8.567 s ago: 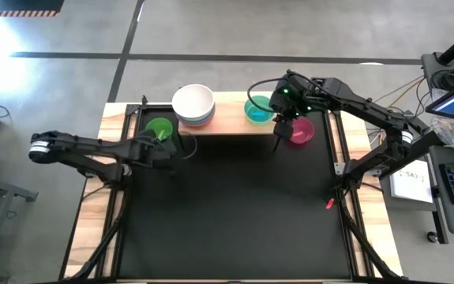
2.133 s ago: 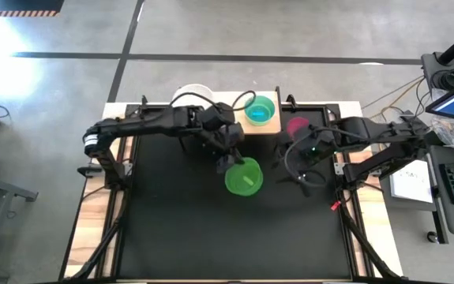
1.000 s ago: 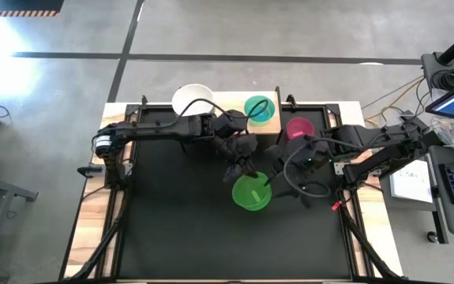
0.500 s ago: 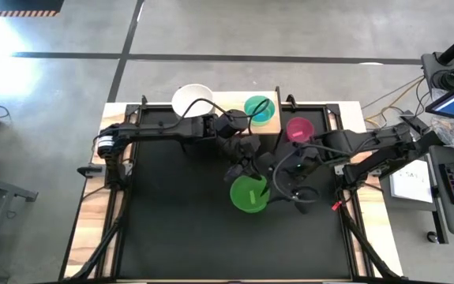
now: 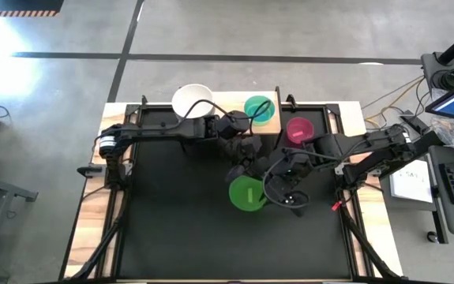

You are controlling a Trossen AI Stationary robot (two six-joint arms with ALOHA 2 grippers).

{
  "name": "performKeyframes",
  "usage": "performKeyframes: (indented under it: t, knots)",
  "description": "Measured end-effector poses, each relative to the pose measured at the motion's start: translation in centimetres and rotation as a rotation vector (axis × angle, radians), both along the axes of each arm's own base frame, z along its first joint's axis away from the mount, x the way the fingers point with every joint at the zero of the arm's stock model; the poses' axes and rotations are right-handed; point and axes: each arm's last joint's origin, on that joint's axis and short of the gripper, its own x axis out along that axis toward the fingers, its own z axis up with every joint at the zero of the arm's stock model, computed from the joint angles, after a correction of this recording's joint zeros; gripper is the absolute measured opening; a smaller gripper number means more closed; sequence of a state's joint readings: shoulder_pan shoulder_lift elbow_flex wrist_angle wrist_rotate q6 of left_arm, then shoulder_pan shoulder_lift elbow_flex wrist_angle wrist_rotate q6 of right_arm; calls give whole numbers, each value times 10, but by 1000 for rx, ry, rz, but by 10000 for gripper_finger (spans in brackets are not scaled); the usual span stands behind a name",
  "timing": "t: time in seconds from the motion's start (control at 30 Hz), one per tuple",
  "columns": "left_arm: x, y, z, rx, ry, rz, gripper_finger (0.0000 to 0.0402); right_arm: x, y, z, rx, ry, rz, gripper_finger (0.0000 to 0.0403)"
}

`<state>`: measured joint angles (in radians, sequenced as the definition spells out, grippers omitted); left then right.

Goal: Place and stack bowls onto a shelf
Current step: Stack the green bowl on top of the small blue bowl on the shelf

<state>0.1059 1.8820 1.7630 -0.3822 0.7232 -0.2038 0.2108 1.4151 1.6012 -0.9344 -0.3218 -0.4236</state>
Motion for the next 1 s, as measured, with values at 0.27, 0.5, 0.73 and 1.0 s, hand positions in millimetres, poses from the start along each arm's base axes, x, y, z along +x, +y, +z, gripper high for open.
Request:
performKeyframes:
  t: [0.27,0.5,0.73,1.0]
  knots:
    - [0,0,1,-16,-5,-4,1,0,0,0,-6,2,6,10]
    - [0,0,5,-60,17,17,28,0,0,-1,-1,19,-17,9]
    - [-1,0,8,-60,9,10,89,-2,-1,-1,35,75,-73,9]
    - [-7,2,23,-32,36,-11,121,-6,-2,-2,68,144,-136,8]
